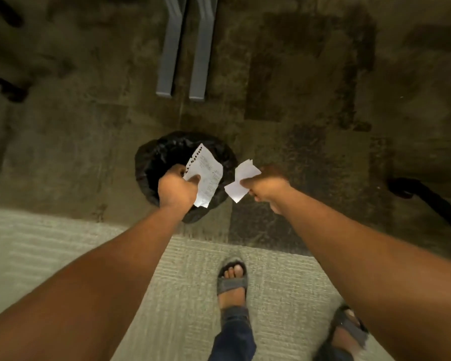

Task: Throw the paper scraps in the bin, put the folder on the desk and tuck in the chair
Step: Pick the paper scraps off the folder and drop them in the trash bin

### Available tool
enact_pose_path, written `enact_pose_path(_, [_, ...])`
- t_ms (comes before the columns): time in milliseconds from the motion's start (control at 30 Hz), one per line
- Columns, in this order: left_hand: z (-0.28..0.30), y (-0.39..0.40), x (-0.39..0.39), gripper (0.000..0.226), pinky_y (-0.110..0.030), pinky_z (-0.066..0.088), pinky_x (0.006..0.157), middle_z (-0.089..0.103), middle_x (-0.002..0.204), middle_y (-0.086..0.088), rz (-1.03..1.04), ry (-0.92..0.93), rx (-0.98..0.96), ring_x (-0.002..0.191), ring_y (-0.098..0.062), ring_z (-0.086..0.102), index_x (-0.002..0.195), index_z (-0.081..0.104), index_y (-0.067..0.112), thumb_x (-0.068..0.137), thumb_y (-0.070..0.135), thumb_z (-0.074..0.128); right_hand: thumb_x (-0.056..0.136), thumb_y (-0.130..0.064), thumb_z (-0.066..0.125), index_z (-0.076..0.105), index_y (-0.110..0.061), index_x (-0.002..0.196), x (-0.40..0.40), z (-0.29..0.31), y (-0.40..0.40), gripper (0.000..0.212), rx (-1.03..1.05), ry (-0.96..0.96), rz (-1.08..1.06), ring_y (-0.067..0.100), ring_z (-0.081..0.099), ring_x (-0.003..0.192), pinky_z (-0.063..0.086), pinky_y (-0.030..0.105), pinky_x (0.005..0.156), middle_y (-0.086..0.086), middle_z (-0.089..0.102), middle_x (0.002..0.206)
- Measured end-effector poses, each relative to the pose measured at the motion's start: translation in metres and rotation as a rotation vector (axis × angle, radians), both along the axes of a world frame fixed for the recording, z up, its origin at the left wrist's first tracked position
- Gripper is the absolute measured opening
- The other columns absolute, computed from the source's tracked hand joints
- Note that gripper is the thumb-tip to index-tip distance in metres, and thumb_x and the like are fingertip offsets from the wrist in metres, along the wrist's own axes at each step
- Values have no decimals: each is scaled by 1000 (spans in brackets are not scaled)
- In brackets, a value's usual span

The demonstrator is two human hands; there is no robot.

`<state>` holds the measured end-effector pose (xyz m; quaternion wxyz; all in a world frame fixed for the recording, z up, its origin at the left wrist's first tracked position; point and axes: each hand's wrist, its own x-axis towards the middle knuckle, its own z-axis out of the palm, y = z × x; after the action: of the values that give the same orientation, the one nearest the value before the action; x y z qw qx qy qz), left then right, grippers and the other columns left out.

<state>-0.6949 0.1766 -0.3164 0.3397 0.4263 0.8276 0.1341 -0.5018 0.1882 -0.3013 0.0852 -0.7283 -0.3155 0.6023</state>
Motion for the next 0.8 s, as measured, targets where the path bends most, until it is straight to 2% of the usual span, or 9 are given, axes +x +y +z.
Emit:
enact_pose_path(100, [-31, -10, -33, 26, -29, 44, 70, 71, 103, -11, 84, 23, -57, 94, -33, 66, 104, 65, 10, 83, 25, 72, 85, -11, 67, 58, -6, 98, -42, -31, 6, 16, -35, 18, 15, 18, 55, 60, 47, 28, 54, 15, 61, 84])
enact_pose_path(200, [-59, -8, -57, 33, -30, 45, 72, 70, 109, -15, 120, 67, -93, 98, -36, 65, 109, 64, 7, 83, 26, 72, 86, -9, 67, 55, -2, 115, -83, -67, 9, 33, -72, 38, 44, 17, 53, 56, 45, 29, 54, 13, 58, 73])
enact_pose_path(267, [-74, -1, -68, 37, -29, 44, 73, 69, 112, -15, 122, 68, -120, 101, -35, 65, 112, 64, 6, 84, 29, 70, 86, -10, 67, 54, 0, 117, -104, -86, 12, 35, -79, 46, 56, 17, 51, 54, 45, 31, 56, 10, 56, 66])
enact_pose_path(333, [-86, 6, -77, 42, -28, 45, 76, 69, 116, -14, 133, 47, -131, 104, -33, 64, 115, 64, 6, 85, 34, 70, 86, -12, 68, 59, 3, 108, -118, -103, 16, 28, -74, 54, 59, 16, 51, 52, 46, 31, 56, 9, 56, 63])
enact_pose_path(433, [-99, 12, -82, 56, -28, 45, 81, 65, 124, -14, 147, 71, -127, 113, -32, 61, 123, 60, 5, 84, 44, 70, 84, -18, 71, 63, -2, 89, -132, -123, 22, 19, -24, 52, 73, 18, 56, 54, 50, 32, 56, 10, 60, 64])
enact_pose_path(533, [-106, 6, -83, 60, -27, 42, 87, 59, 132, -14, 135, 116, -139, 119, -31, 57, 130, 55, 6, 86, 45, 67, 83, -25, 72, 57, -9, 77, -135, -134, 19, 24, 21, -1, 115, 24, 66, 63, 57, 36, 63, 11, 64, 69])
enact_pose_path(633, [-107, -3, -81, 56, -27, 43, 84, 60, 129, -16, 107, 114, -146, 115, -34, 58, 129, 55, 7, 87, 44, 66, 83, -25, 68, 55, -11, 73, -131, -134, 15, 21, 76, -55, 168, 31, 71, 73, 61, 45, 69, 11, 66, 73])
enact_pose_path(733, [-96, -5, -71, 54, -31, 47, 85, 64, 123, -16, 44, 129, -137, 111, -34, 60, 126, 57, 7, 87, 43, 66, 84, -27, 64, 59, -13, 88, -120, -122, 13, 15, 125, -93, 225, 33, 68, 93, 58, 46, 82, 14, 68, 98])
enact_pose_path(800, [-83, -3, -60, 50, -33, 49, 86, 64, 122, -15, 6, 102, -100, 110, -33, 61, 123, 58, 5, 87, 41, 66, 86, -28, 61, 64, -13, 96, -107, -107, 13, 18, 190, -127, 237, 31, 66, 97, 56, 40, 81, 13, 68, 106])
